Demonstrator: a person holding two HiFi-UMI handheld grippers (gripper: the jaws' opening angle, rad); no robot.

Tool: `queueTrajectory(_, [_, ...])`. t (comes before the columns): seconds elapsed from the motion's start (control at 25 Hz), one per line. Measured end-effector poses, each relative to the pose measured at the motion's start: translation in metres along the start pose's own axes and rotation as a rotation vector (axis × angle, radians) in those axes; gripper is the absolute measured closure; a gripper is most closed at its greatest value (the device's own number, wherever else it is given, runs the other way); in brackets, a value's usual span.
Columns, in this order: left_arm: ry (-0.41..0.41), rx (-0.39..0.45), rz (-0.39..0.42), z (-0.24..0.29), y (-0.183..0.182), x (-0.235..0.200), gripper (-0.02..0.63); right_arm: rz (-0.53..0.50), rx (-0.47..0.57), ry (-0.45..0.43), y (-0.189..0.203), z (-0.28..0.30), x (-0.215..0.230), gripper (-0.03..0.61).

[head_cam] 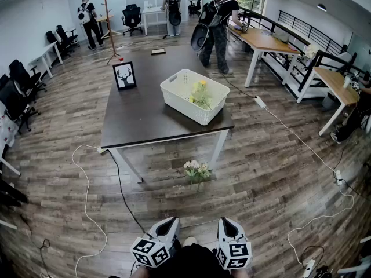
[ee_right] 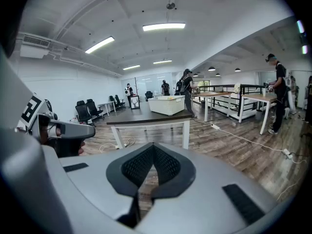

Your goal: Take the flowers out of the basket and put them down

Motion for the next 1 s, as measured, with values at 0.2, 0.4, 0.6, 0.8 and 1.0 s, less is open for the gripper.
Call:
queueTrajectory(0.2, [0.013,0.002,0.001,0.002,0.004,0.003,0.606,-0.036,0.022,-0.040,-0.008,0.008,-0.009,0.572])
queueTrajectory(0.4, [-0.006,0.017,0.004,0.001,-0.001,0.003,0.606,-0.010,0.029,-0.059,-0.011,0.014,-0.012,0.572])
queueTrajectory(0.6, [-0.042,0.031,0.012,0.007,-0.005,-0.004,0.606,0.031,0.035,-0.069,-0.011,0.025,-0.008,0.571])
queueTrajectory(0.8, [-0.020,0.050,0.031,0.022,-0.013,-0.007,0.607,0.022,0.022,-0.080,-0.013,0.042,-0.006,0.571])
queueTrajectory(1.0, [0.030,0.040,0.012,0.048,-0.030,-0.010,0.607,0.014,0.002,-0.083,-0.026,0.065,-0.003,0.571])
Point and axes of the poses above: the fingertips, and each gripper's own axes: z forward along the fingers, x to its right, y out of its underside, the point moved 5 cm from there along -z, backward along the fingers, and after that the axes turned 15 degrees about -y, right-handed, at the moved point
